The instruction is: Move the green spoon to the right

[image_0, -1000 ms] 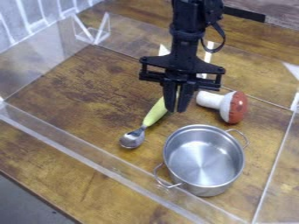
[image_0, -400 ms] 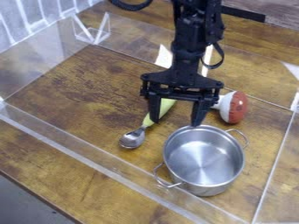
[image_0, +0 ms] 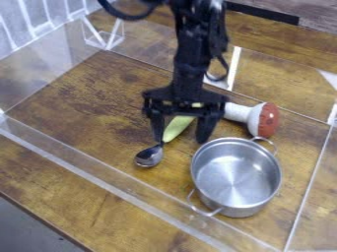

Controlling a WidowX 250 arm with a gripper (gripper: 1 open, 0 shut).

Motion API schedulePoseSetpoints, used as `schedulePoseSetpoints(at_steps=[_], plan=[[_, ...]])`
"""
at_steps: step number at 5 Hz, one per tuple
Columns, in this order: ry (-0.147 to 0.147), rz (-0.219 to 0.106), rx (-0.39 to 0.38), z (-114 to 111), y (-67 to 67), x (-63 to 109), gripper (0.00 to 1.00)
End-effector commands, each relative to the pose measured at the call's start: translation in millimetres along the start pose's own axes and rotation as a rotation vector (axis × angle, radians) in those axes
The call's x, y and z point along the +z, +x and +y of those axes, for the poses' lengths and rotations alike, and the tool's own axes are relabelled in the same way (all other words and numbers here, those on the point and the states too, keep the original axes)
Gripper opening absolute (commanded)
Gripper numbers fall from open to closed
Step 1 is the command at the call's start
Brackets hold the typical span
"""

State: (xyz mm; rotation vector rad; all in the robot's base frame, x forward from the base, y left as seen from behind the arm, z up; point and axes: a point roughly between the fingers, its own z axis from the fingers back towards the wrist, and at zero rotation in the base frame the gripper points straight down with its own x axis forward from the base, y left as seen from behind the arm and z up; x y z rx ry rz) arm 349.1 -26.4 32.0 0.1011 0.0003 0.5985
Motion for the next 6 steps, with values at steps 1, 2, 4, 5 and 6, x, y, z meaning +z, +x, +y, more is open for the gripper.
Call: schedulePoseSetpoints(at_steps=[1,2,4,5,6], plan=[[-0.024,-0.029,-0.019,1.9,9.4,13.2,1.0],[-0.024,-0.029,-0.06,0.2,14.5,15.0,0.0],[-0.037,-0.028,-0.023,25.0,28.1,26.5,0.0],[-0.054,-0.037,-0.04,26.0,30.3,47.9,0.0],[-0.071,-0.048,-0.071,26.5,31.7,69.5,0.0]])
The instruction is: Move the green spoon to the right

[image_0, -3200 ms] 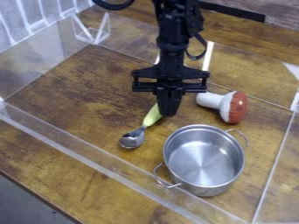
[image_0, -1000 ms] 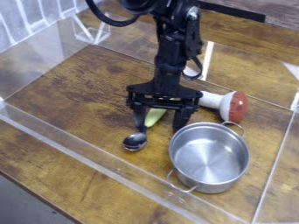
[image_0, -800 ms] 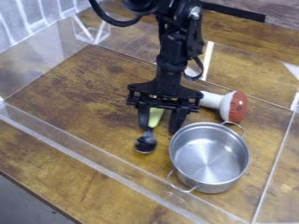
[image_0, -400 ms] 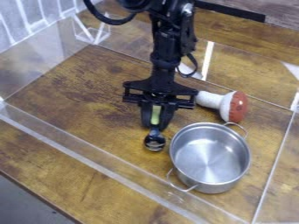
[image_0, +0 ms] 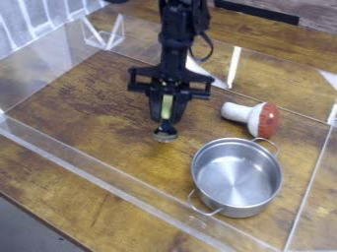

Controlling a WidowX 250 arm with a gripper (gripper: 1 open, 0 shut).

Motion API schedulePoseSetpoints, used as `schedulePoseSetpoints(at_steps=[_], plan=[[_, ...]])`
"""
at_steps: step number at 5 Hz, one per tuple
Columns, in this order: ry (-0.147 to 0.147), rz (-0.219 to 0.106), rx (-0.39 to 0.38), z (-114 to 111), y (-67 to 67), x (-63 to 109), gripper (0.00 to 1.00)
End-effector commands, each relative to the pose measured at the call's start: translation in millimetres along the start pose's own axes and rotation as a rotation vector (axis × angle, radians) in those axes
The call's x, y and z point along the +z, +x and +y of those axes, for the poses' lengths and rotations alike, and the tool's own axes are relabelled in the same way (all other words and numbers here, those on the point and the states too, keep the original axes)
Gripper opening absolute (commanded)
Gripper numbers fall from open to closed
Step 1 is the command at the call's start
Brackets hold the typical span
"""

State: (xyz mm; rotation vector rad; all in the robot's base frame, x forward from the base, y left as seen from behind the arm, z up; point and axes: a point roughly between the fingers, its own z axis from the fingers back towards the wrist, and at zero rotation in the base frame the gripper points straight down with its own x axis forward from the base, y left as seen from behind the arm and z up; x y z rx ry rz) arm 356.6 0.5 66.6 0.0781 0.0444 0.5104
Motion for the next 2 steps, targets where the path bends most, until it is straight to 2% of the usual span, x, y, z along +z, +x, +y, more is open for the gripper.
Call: schedulePoseSetpoints(at_steps=[1,2], plan=[[-0.079,-0.122,-0.016,12.7,8.2,65.3,0.0],[-0.1,-0.149,0.003,20.7,11.1,82.5,0.0]])
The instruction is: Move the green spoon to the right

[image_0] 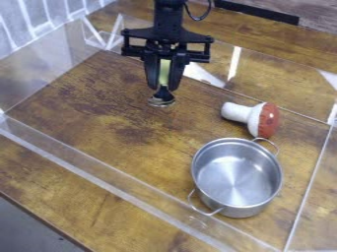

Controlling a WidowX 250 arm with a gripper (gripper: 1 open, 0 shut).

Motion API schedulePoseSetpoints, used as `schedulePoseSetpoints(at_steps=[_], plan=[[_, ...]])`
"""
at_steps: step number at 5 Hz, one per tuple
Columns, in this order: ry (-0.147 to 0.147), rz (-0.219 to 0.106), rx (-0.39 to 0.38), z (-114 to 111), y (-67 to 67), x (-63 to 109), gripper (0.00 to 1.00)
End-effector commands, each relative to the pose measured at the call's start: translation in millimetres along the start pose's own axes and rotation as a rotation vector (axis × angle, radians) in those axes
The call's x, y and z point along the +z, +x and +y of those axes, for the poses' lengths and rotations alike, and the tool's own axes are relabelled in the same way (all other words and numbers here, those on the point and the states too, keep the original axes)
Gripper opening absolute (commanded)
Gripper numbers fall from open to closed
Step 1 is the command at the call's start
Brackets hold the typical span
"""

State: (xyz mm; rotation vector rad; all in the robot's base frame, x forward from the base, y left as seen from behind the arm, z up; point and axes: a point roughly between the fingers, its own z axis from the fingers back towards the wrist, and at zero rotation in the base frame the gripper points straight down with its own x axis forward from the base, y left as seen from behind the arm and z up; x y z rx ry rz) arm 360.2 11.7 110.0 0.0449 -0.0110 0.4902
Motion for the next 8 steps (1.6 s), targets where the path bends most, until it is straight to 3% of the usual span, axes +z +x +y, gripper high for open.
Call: schedulePoseSetpoints(at_steps=[1,2,3,5,7,8], plan=[[-0.061,-0.119,0.055,10.5,3.2,47.9,0.0],[-0.079,-0.109,0.204,-0.1,12.2,49.8,0.0],[-0.099,-0.083,0.361,-25.8,24.9,44.8,0.0],[-0.108,-0.06,0.505,-65.5,30.3,41.6,0.0],[-0.132,-0.035,0.744,-61.1,37.8,51.4,0.0],[-0.134,-0.031,0.772,-70.5,41.5,53.1,0.0]])
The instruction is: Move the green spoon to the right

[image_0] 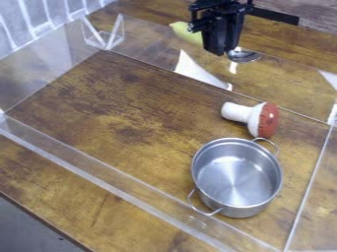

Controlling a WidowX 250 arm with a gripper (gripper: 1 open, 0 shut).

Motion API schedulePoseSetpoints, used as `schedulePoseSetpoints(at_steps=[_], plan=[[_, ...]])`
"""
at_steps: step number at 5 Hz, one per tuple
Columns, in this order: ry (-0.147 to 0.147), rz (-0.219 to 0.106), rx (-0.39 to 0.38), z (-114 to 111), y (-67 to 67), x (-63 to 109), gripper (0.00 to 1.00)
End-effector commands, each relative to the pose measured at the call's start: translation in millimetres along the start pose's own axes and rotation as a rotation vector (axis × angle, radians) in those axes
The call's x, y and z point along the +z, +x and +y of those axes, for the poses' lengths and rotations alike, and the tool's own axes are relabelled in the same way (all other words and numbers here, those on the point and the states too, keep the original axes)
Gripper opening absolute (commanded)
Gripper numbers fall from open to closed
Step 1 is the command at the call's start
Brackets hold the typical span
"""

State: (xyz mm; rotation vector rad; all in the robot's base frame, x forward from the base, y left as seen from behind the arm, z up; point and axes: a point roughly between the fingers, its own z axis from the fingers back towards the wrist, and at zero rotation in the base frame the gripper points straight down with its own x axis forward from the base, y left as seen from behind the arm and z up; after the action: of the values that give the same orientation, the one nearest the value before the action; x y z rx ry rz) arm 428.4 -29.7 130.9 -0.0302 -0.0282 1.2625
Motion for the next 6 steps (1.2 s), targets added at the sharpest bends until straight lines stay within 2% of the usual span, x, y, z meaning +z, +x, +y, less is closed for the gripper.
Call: schedulePoseSetpoints(at_steps=[1,4,6], plan=[[-0.072,-0.021,-0.021,-9.5,-6.5,33.0,0.0],[-0.047,-0.037,0.014,-2.4,15.4,27.0,0.0],[-0.028,-0.044,-0.013,-13.1,19.9,12.1,0.0]])
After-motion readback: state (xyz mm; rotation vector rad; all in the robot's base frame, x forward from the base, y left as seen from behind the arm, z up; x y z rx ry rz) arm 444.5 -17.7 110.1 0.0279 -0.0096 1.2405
